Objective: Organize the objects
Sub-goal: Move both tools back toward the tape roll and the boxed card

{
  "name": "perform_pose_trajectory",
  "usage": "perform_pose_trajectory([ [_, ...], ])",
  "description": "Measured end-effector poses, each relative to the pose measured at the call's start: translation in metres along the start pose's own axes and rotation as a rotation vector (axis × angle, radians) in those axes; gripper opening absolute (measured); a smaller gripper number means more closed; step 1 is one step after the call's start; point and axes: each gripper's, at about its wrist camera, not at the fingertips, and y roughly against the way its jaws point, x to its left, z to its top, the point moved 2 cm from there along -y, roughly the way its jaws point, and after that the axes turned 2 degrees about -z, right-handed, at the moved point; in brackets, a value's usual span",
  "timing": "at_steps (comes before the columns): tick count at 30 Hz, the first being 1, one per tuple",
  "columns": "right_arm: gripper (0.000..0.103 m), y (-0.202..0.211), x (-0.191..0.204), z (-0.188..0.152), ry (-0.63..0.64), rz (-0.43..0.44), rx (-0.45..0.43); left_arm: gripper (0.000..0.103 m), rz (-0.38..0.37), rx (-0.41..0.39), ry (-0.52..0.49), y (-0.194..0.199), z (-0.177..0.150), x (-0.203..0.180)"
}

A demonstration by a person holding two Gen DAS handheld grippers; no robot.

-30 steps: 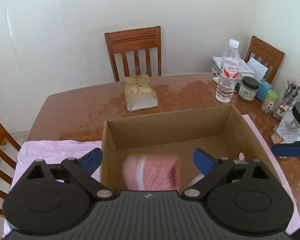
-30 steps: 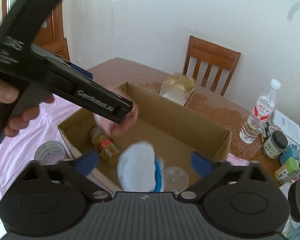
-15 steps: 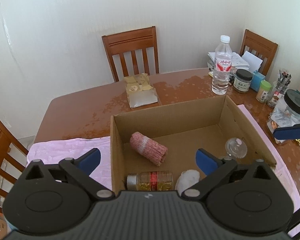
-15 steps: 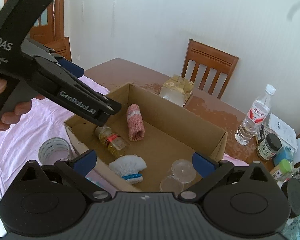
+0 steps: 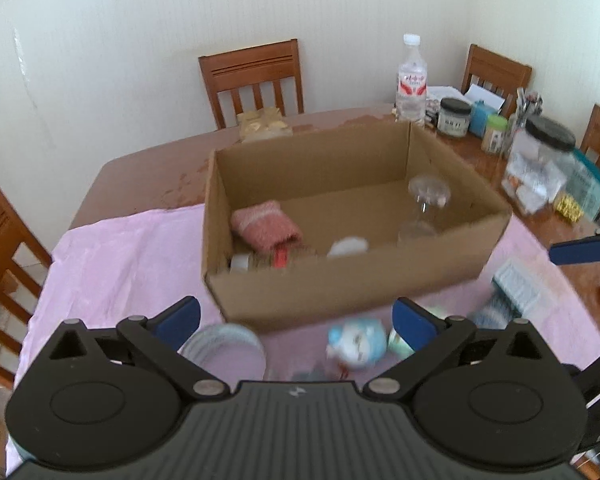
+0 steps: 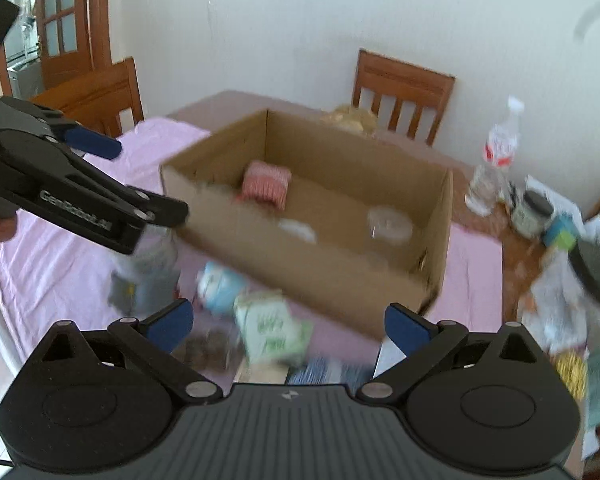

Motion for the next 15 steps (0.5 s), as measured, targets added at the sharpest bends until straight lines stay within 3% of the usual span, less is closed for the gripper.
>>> perform_pose_trajectory([
  [9,0.103,0.013,0.004,-0.045,-0.089,-0.006,0.043,0.102,0.016,-0.012,0.047,0.023,-0.045,0.000],
  [15,0.103,0.009,0.002,-0.065,-0.159,-0.072,0.092,0.102,0.010,0.012,0.064,0.025,-0.071,0.004],
])
